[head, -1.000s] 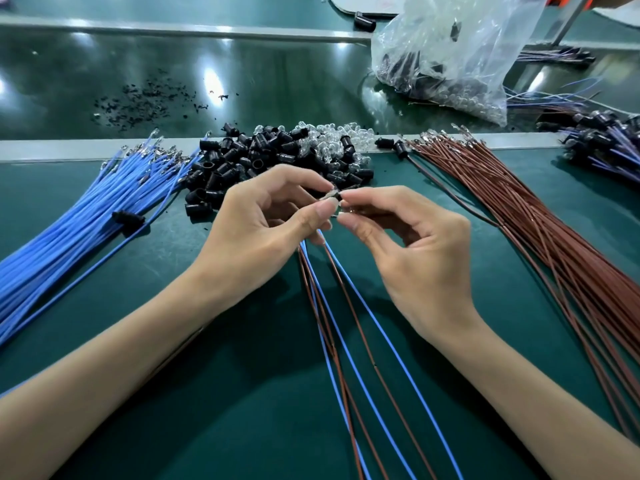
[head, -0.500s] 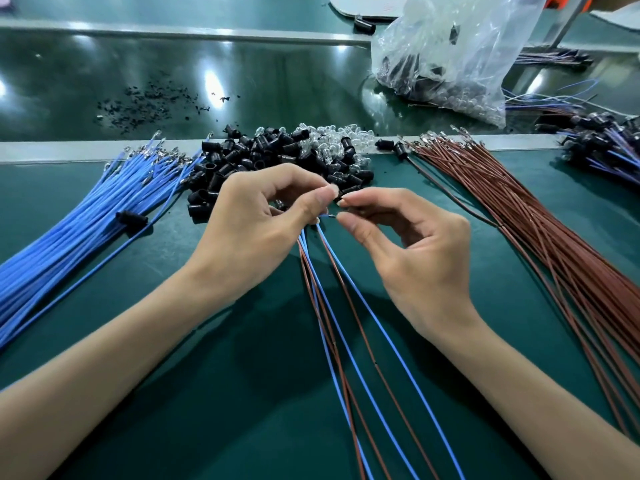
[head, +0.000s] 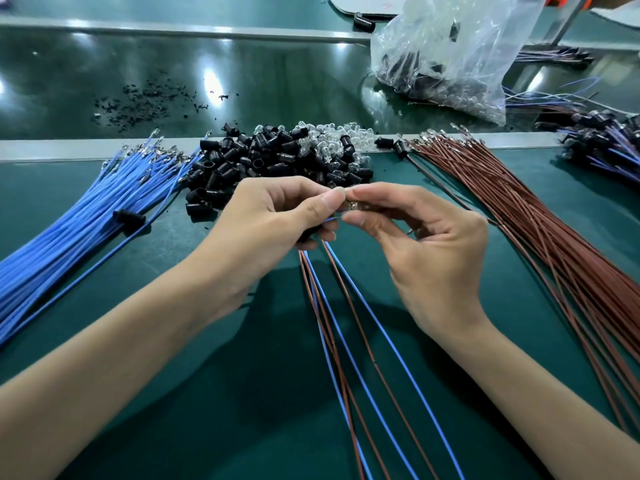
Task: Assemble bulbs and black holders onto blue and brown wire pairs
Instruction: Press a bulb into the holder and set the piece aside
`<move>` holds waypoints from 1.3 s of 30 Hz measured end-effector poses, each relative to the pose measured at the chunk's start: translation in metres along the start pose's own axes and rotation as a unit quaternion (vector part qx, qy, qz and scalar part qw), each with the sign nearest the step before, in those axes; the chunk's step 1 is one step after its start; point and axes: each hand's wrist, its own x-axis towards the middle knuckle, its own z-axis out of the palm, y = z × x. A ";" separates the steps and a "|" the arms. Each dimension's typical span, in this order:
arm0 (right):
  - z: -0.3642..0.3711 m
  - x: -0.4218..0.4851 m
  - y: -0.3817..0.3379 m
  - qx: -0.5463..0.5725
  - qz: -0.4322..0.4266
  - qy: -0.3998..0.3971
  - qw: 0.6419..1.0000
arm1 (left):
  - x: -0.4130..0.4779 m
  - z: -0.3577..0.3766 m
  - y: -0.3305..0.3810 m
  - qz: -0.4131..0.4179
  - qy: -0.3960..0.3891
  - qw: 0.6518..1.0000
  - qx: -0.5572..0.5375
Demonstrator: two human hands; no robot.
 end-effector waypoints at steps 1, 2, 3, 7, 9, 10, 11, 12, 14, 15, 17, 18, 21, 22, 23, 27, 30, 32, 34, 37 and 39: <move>0.000 0.000 0.000 0.010 0.005 -0.003 1.000 | 0.000 0.000 0.000 -0.003 -0.002 1.000 -0.001; 0.000 0.000 0.000 0.019 0.014 -0.004 1.000 | 0.000 0.001 -0.001 -0.007 -0.004 1.000 0.001; 0.001 -0.001 0.000 0.026 0.024 -0.005 0.999 | 0.000 0.001 -0.001 -0.009 -0.005 1.000 0.003; 0.001 -0.001 -0.001 0.034 0.065 -0.014 0.997 | 0.001 -0.003 0.001 -0.011 -0.022 1.000 0.017; -0.001 0.000 -0.001 0.018 0.066 -0.028 0.997 | 0.002 -0.006 0.002 -0.012 -0.035 0.999 0.022; -0.002 0.001 -0.001 0.010 0.064 -0.037 0.997 | 0.002 -0.007 0.002 -0.014 -0.040 0.999 0.024; -0.003 0.001 -0.001 0.003 0.059 -0.047 0.997 | 0.002 -0.008 0.002 -0.016 -0.046 0.999 0.024; -0.004 0.001 -0.001 -0.005 0.053 -0.055 0.997 | 0.002 -0.009 0.002 -0.018 -0.051 0.998 0.026; -0.005 0.001 -0.002 -0.021 0.043 -0.066 0.997 | 0.003 -0.009 0.002 -0.023 -0.058 0.998 0.032; -0.005 0.001 -0.002 -0.027 0.040 -0.068 0.997 | 0.004 -0.010 0.002 -0.024 -0.061 0.997 0.038; -0.004 0.000 -0.001 -0.038 0.028 -0.069 0.996 | 0.004 -0.012 0.003 -0.026 -0.071 0.996 0.051; -0.004 -0.001 -0.001 -0.044 0.021 -0.069 0.996 | 0.005 -0.013 0.003 -0.028 -0.076 0.995 0.052; -0.003 -0.003 -0.002 -0.057 -0.001 -0.060 0.997 | 0.004 -0.015 0.003 -0.038 -0.082 0.995 0.036; -0.003 -0.003 -0.002 -0.063 -0.007 -0.056 0.996 | 0.004 -0.015 0.004 -0.040 -0.086 0.995 0.032; -0.002 -0.003 -0.002 -0.067 -0.012 -0.053 0.996 | 0.005 -0.016 0.004 -0.041 -0.091 0.994 0.033; -0.003 -0.002 -0.003 -0.074 -0.039 -0.053 0.995 | 0.005 -0.019 0.006 -0.038 -0.111 0.992 0.040; -0.007 -0.001 -0.001 -0.115 -0.083 -0.070 0.987 | 0.004 -0.016 0.005 -0.024 -0.099 0.993 0.051; -0.009 0.000 0.001 -0.128 -0.088 -0.078 0.985 | 0.003 -0.014 0.005 -0.009 -0.093 0.993 0.071; -0.010 0.001 0.001 -0.128 -0.082 -0.086 0.985 | 0.003 -0.014 0.003 0.000 -0.088 0.991 0.104; -0.011 0.001 0.002 -0.098 -0.064 -0.106 0.987 | 0.002 -0.015 0.003 -0.007 -0.102 0.990 0.098; -0.012 0.002 0.001 -0.052 -0.040 -0.124 0.990 | 0.001 -0.015 0.002 -0.025 -0.122 0.990 0.063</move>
